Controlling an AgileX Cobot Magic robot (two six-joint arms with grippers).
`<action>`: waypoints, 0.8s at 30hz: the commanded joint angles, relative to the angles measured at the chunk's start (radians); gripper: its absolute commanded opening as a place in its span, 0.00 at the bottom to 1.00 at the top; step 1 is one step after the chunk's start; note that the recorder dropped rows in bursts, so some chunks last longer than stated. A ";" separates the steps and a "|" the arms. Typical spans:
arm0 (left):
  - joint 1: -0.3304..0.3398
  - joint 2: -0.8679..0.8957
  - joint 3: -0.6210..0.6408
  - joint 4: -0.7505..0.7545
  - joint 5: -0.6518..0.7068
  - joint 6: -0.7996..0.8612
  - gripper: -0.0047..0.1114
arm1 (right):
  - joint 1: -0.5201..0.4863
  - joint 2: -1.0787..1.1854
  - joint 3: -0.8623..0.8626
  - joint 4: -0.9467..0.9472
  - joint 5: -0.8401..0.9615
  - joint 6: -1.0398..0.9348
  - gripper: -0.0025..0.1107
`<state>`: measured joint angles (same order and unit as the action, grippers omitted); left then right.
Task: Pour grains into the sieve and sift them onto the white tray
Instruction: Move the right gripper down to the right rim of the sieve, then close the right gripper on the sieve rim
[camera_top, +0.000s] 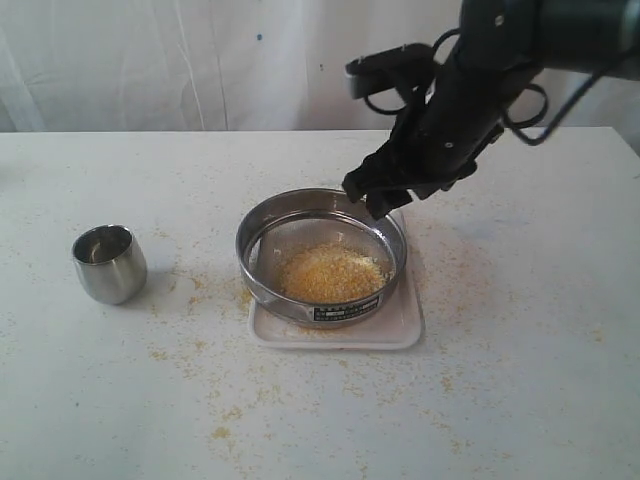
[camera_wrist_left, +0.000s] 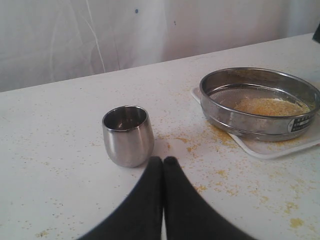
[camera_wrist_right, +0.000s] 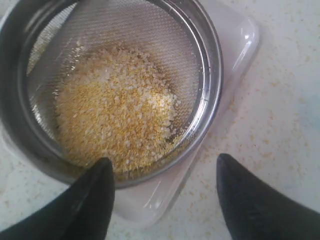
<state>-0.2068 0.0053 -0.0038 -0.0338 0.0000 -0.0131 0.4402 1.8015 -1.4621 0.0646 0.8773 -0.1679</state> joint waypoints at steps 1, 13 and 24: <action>-0.004 -0.005 0.004 -0.006 -0.006 -0.010 0.04 | -0.033 0.156 -0.140 -0.012 0.031 -0.015 0.52; -0.004 -0.005 0.004 -0.006 -0.006 -0.010 0.04 | -0.140 0.296 -0.259 0.098 0.067 -0.143 0.52; 0.077 -0.005 0.004 -0.006 -0.006 -0.010 0.04 | -0.152 0.384 -0.263 0.207 0.068 -0.244 0.52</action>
<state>-0.1600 0.0053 -0.0038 -0.0338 0.0000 -0.0131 0.2927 2.1755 -1.7211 0.2551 0.9512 -0.3864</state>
